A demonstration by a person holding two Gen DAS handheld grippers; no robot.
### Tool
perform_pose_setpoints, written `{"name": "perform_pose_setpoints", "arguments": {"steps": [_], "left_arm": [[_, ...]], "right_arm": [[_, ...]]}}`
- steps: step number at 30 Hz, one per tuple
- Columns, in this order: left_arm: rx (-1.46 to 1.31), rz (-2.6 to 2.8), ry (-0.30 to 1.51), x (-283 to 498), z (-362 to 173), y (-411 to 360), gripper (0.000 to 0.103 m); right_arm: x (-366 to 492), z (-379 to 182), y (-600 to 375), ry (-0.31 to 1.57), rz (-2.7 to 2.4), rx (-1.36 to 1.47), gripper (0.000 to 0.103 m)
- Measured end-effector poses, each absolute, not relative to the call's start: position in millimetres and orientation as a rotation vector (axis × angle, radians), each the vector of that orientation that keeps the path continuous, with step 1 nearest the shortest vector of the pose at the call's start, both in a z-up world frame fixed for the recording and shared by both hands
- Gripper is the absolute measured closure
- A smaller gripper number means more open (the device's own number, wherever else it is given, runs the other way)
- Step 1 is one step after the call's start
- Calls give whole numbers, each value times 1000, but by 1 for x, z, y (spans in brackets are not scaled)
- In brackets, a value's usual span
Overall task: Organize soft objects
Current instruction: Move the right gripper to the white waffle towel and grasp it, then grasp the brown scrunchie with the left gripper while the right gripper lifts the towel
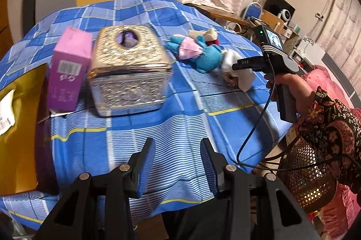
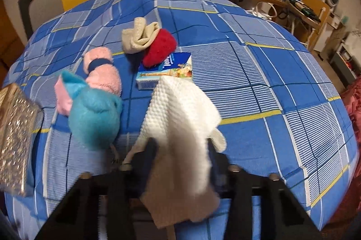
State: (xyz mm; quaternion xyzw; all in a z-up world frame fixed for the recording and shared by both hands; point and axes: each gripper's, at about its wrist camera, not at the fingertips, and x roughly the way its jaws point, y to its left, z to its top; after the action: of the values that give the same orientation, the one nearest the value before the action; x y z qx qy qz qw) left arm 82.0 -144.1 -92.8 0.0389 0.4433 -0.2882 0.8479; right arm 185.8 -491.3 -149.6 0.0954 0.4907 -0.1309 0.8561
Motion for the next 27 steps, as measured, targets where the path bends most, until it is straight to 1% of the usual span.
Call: {"name": "perform_pose_setpoints", "arguments": {"steps": [6, 13, 18, 23, 27], "left_arm": [[121, -651, 925, 82, -92, -172, 62], [147, -704, 936, 88, -94, -210, 62], [164, -742, 941, 98, -97, -244, 62], [194, -772, 930, 114, -104, -283, 61], [261, -769, 933, 132, -118, -319, 60]], "right_arm": [[156, -143, -514, 1003, -236, 326, 85], [125, -127, -551, 872, -245, 536, 86], [117, -116, -556, 841, -335, 491, 87], [108, -103, -566, 753, -300, 555, 87], [109, -106, -566, 778, -322, 548, 88]]}}
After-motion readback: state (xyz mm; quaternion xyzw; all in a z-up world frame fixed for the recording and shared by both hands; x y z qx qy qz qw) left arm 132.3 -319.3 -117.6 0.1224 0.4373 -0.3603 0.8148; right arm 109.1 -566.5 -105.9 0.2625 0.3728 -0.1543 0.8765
